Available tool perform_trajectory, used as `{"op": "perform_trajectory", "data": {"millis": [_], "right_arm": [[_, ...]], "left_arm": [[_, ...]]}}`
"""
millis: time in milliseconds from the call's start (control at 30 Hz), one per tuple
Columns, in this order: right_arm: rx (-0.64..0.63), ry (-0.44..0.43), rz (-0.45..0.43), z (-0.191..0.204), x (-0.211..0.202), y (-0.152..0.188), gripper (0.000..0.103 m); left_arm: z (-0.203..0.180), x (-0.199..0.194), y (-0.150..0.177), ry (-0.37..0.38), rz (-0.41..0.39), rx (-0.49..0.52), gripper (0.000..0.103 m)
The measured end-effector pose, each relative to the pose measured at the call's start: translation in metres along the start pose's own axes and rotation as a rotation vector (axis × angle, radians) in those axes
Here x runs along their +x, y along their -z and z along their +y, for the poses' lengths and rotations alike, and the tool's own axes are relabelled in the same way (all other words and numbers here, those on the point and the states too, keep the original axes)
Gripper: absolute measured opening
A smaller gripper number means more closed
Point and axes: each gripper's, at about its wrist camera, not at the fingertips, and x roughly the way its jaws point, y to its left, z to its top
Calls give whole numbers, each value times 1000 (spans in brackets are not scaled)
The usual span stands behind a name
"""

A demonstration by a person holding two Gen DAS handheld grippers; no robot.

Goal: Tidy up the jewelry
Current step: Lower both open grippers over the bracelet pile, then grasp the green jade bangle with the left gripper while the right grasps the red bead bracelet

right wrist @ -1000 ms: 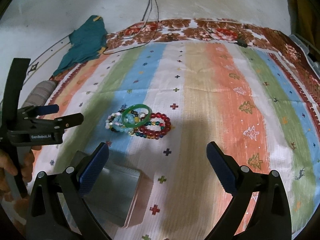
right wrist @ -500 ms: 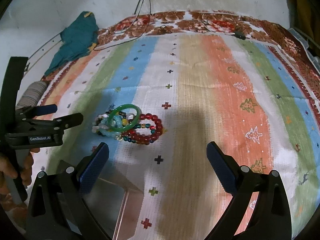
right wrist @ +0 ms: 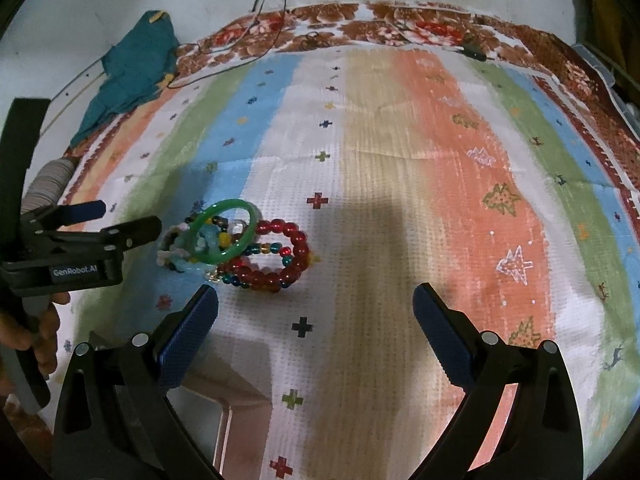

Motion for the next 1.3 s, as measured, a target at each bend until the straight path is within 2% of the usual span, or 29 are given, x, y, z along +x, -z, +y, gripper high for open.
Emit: {"op": "perform_trajectory", "data": {"millis": [167,300,567,667,733,867,933,967,1000,1033,1100,1167,1233,1300], "right_arm": [[-1,3,24,1,11,-2,99],[61,-24,37,-9,19,-7,99],[68,3,60,-11,38,-15,99],[76,4,67,-10,43,-18,99],[79,-9,76,-9,47,-20,99],[68,-14,91,-5,55,-22,98],[65,-25,109,-3,61,-22,80],[65,-27,117,-2,63,-22,77],[66,-29,126,-1,66,-22,74],[65,-29,131,0,69,-21,73],[71,-37,136,0,72,-20,72],[82,-46,142,-1,76,-20,62],[82,-47,141,0,77,-21,46],[86,-62,145,-1,77,-21,36]], "left_arm": [[-1,7,-7,3,11,-1,97],[-1,19,-12,-4,27,10,97],[1,37,-17,-1,56,13,93],[-1,43,-19,10,68,22,87],[-4,46,-19,20,75,32,78],[-8,52,-21,24,82,48,73],[-10,57,-21,30,92,54,65],[-10,58,-22,31,96,54,61],[-11,60,-22,33,101,57,49],[-11,63,-22,37,109,63,44],[-13,65,-23,48,113,71,42],[-14,66,-23,58,117,82,38],[-17,67,-22,68,119,93,31],[-18,68,-23,73,120,100,26]]}}
